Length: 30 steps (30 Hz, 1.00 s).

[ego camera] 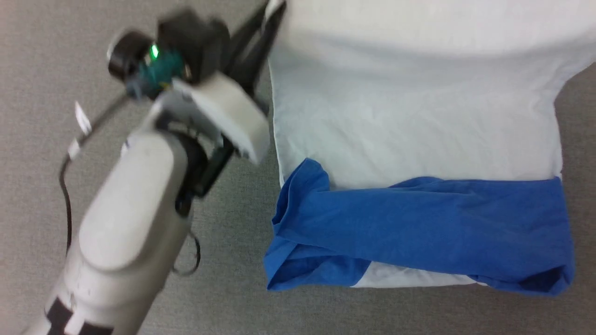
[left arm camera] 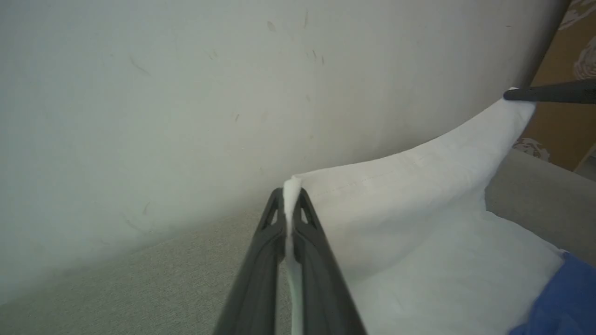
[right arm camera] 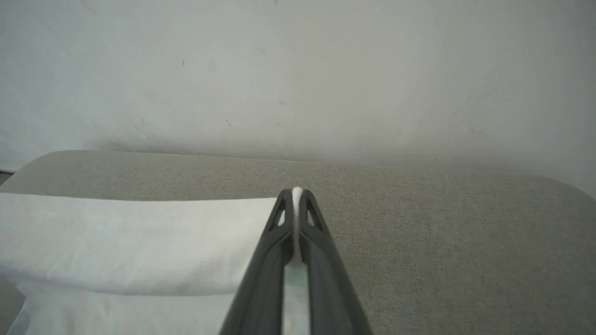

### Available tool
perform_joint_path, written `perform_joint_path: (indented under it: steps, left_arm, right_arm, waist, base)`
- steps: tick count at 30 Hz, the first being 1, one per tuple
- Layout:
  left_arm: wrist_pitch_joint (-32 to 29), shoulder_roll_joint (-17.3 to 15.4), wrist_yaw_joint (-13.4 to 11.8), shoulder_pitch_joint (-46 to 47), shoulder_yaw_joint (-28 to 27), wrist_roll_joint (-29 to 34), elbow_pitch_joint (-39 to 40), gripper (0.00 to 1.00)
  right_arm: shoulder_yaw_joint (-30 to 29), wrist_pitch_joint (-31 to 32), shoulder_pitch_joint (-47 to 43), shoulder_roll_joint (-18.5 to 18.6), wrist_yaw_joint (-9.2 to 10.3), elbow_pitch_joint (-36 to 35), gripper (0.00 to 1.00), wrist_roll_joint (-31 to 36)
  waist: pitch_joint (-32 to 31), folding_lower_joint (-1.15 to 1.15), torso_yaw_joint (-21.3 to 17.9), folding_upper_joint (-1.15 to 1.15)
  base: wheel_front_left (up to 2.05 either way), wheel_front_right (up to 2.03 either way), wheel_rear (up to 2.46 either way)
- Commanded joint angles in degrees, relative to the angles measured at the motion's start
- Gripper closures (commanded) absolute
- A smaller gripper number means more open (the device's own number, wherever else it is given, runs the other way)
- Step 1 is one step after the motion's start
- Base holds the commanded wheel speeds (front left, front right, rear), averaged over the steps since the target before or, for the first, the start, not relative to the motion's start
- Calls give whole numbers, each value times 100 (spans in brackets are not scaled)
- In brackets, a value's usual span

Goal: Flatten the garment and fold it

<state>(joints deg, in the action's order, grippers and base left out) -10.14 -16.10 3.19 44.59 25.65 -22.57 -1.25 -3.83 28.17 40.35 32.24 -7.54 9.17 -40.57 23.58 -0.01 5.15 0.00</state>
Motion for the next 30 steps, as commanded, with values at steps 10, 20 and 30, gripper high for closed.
perform_joint_path:
  steps: [10,20,30]
  left_arm:
    - [1143,-571,-269,-2387,233,319,930,100]
    - [2028,-414,-710,-4013,348,154,880,100]
    - [2426,-258,-804,-4934,195,-208,854,100]
  right_arm:
    - [-424,-883,-2528,-398,5,-728,100,-691]
    - [-781,-1388,-4166,-1014,5,-979,100,-1039]
    - [-1016,-1462,-5258,-1339,5,-1396,100,-1079]
  waist:
    - [-976,1,-87,0]
    - [-1184,1,-76,0]
    - [-1337,1,-46,0]
  base:
    - [0,0,0]
    - [0,0,0]
    - [0,0,0]
